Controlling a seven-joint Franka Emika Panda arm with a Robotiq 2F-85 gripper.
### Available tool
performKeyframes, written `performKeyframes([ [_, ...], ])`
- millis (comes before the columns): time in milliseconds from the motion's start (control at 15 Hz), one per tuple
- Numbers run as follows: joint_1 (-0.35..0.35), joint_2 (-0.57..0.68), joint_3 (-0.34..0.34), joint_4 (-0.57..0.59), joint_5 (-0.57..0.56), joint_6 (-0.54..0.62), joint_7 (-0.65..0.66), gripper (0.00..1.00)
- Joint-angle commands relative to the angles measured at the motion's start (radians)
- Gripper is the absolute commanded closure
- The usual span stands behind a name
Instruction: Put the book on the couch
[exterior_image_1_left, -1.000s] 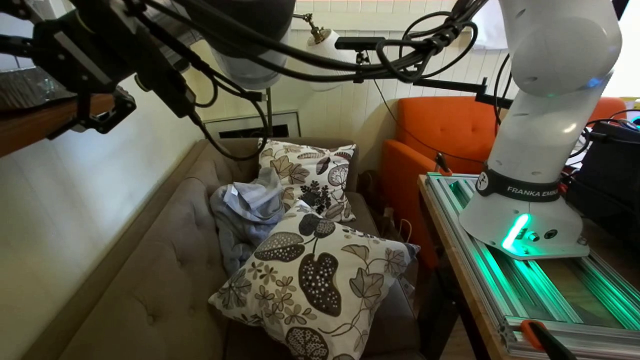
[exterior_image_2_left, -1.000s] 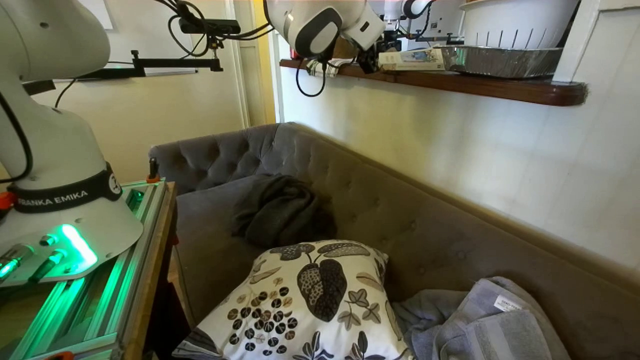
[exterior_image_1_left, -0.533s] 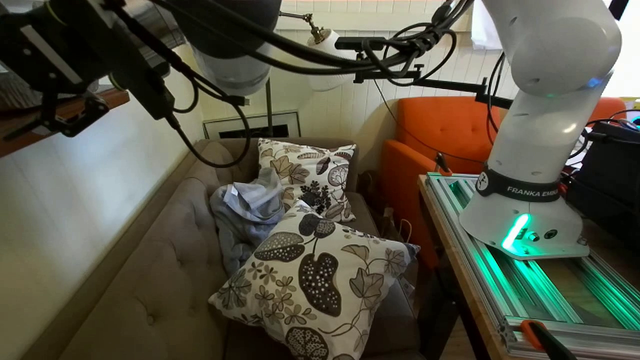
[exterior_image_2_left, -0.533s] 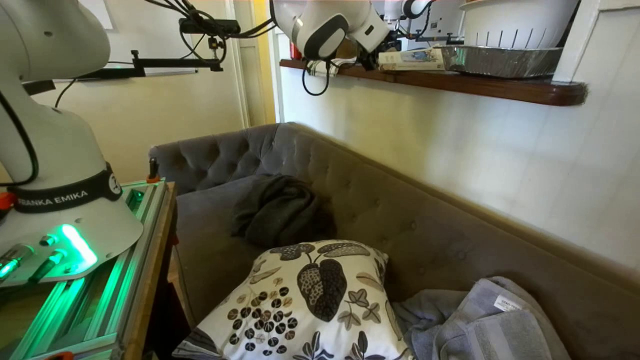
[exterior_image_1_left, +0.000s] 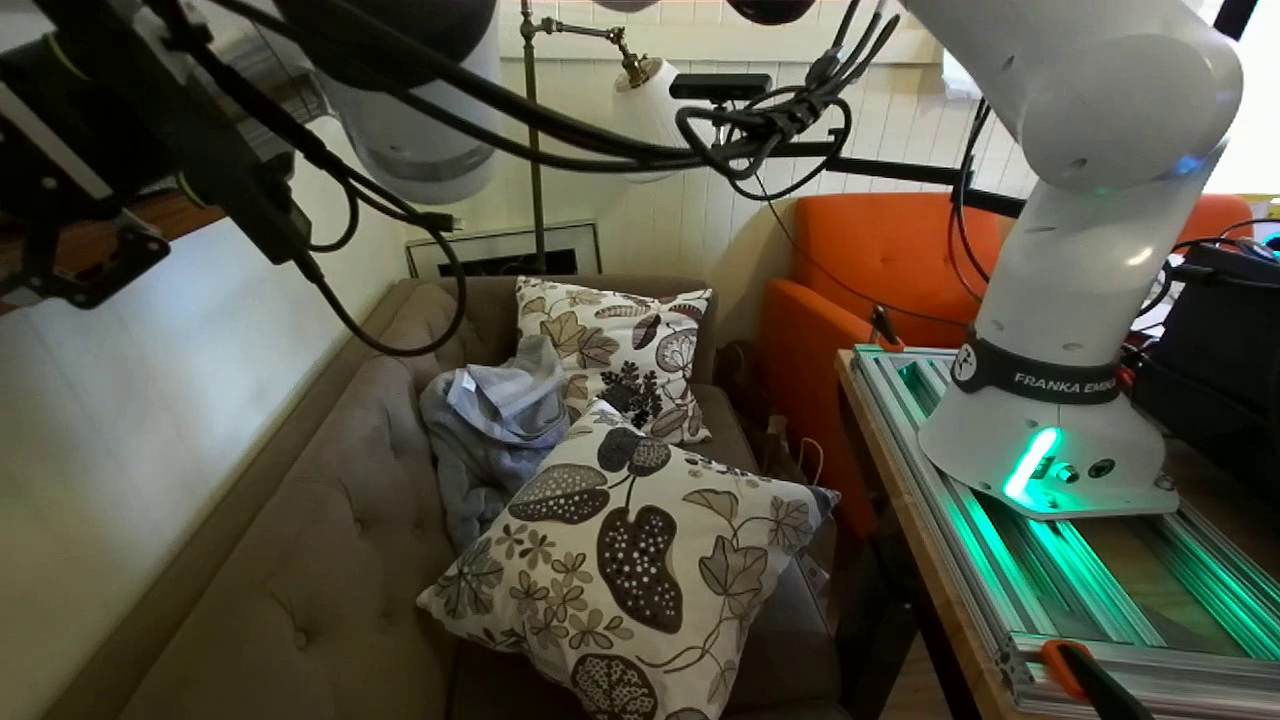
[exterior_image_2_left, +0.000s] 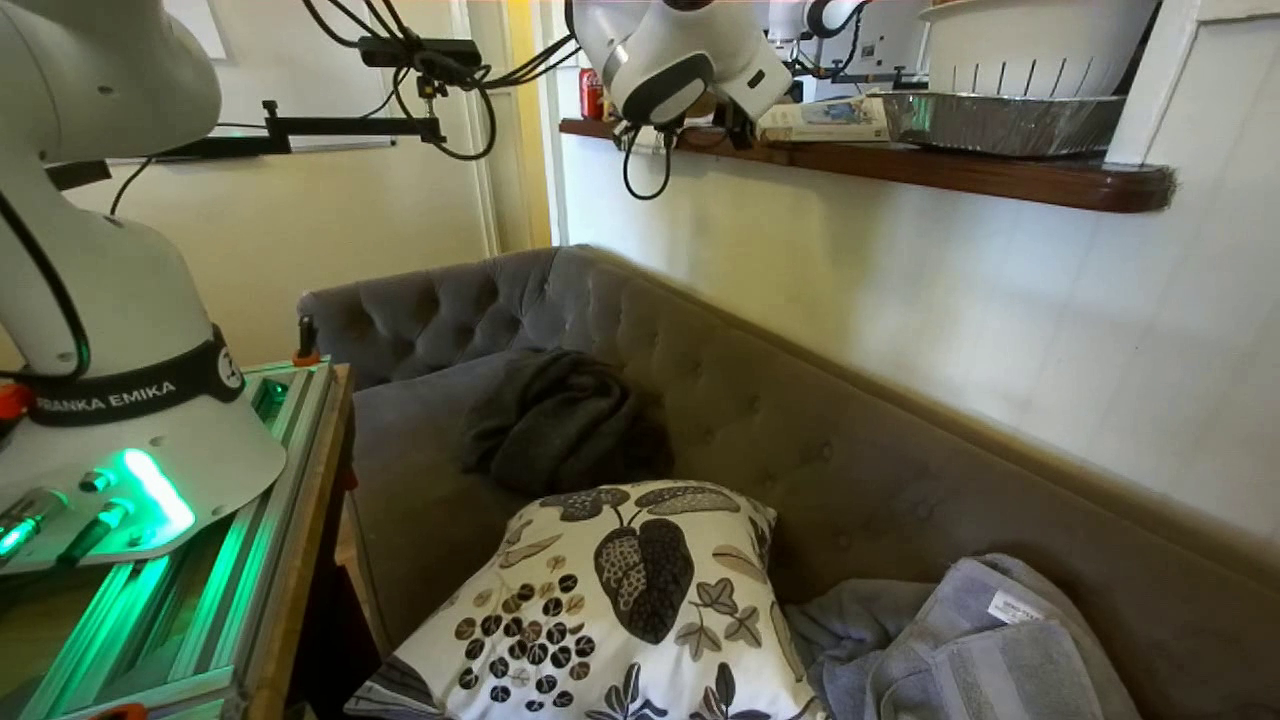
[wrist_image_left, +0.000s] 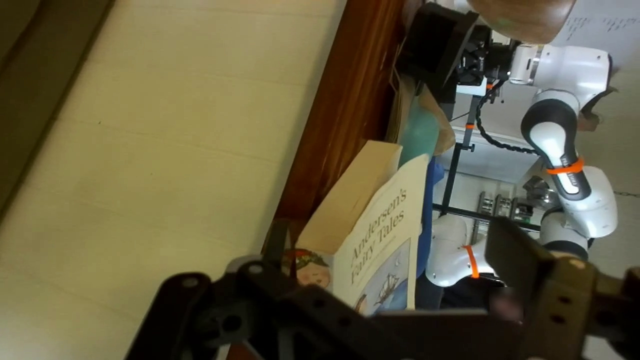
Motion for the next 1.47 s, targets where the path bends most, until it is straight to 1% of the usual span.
performKeyframes([
  [0, 0.008, 0.067, 0.025, 0.054, 0.079, -0.032, -0.112, 0.00],
  [133, 0.011, 0.093, 0.031, 0.068, 0.102, -0.022, -0.158, 0.00],
  [333, 0.027, 0.157, 0.047, 0.104, 0.094, 0.029, -0.218, 0.00],
  [400, 0.043, 0.136, 0.027, 0.109, 0.115, 0.040, -0.214, 0.00],
  [467, 0.013, 0.105, 0.033, 0.069, 0.123, 0.012, -0.214, 0.00],
  [733, 0.028, 0.123, 0.030, 0.087, 0.123, 0.027, -0.224, 0.00],
  [933, 0.041, 0.171, 0.029, 0.106, 0.110, 0.058, -0.244, 0.00],
  [1267, 0.035, 0.254, 0.050, 0.120, 0.067, 0.129, -0.261, 0.00],
  [1400, 0.034, 0.303, 0.070, 0.132, 0.045, 0.163, -0.254, 0.00],
])
